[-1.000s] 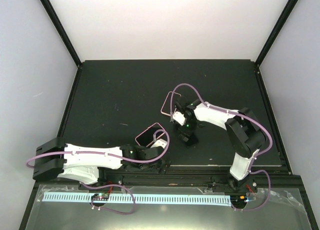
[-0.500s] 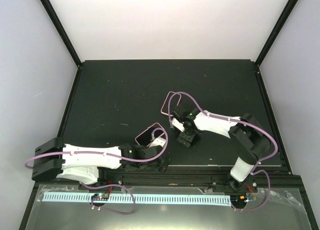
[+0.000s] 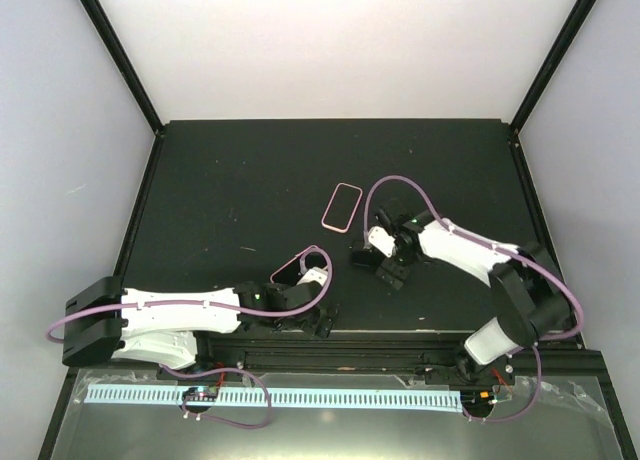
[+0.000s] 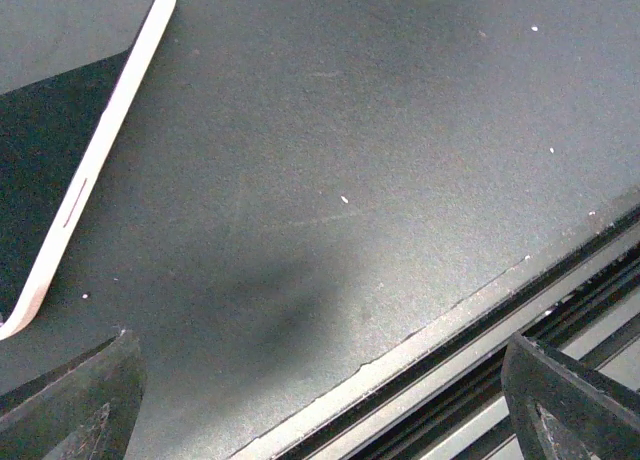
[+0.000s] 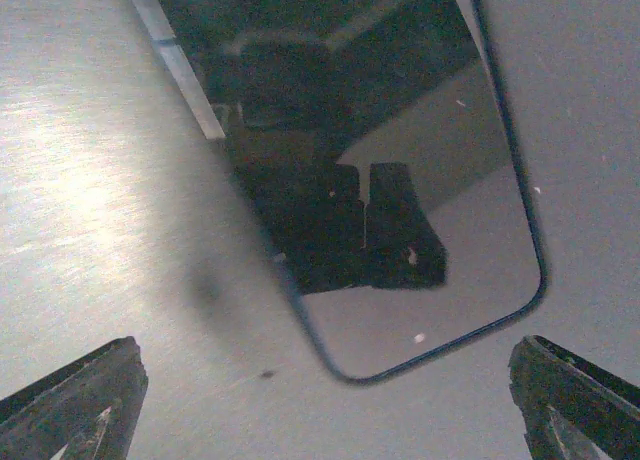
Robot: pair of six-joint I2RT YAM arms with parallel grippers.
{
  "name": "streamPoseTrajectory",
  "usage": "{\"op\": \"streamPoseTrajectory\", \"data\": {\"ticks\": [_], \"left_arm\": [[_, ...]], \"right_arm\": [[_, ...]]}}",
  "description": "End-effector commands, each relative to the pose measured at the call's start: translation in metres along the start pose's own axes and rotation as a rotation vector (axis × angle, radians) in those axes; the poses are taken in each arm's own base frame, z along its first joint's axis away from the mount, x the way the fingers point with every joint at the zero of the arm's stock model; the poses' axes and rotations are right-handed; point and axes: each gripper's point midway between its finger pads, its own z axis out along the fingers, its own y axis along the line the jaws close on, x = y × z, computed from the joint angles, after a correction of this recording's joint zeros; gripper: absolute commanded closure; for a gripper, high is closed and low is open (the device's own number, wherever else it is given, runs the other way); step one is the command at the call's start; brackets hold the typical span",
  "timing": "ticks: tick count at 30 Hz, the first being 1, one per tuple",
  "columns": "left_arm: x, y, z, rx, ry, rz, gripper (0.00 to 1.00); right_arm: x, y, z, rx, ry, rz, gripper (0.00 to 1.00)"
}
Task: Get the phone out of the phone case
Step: Adjust the phone at the center of the board.
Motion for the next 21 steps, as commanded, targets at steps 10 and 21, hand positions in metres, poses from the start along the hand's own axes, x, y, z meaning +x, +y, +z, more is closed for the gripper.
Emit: {"op": "streamPoseTrajectory", "data": {"ticks": [10, 21], "left_arm": [[-0.025, -0.034, -0.018, 0.194, -0.097, -0.014, 0.01], [-0.03, -0.03, -0.022, 0.212, -0.146, -0.091, 0.01]], "right_arm": [[-0.012, 0.003, -0.049, -0.041, -0.12, -0.469, 0.0], [-0.029, -0.015, -0.008, -0.037, -0.003, -0.481, 0.01]]}}
